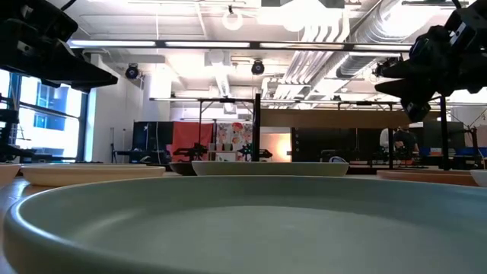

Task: Place and stack plates onto a shelf
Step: Put the bottom right white plate on the shelf

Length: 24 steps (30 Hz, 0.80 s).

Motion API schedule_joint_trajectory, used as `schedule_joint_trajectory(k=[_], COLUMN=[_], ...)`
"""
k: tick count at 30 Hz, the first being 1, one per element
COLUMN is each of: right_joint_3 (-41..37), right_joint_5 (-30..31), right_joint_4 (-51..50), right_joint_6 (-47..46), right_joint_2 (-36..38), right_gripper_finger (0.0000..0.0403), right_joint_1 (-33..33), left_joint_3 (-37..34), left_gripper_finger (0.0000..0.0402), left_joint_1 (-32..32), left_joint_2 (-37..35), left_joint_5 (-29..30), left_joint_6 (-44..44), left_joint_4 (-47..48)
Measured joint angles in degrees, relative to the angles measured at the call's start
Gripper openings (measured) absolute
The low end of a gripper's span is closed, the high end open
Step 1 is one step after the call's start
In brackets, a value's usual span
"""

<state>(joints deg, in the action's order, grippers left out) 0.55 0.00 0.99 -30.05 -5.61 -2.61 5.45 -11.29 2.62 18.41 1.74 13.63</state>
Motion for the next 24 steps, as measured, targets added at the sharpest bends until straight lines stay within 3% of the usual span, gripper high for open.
schedule_joint_trajectory(k=[8,24], right_joint_3=[0.0,0.0], right_joint_5=[5.9,17.2], right_joint_4=[1.1,4.2], right_joint_6=[-12.0,-16.5], right_joint_2=[0.0,0.0], right_gripper_finger=[0.0114,0.0114], right_joint_1=[0.0,0.0], left_joint_3=[0.0,0.0], left_gripper_finger=[0.0092,0.0092], left_joint_1=[0.0,0.0], left_joint_2=[0.0,0.0], left_joint_5=[3.3,3.9], left_joint_6=[0.0,-2.0], left_joint_4=[-0.1,-14.6])
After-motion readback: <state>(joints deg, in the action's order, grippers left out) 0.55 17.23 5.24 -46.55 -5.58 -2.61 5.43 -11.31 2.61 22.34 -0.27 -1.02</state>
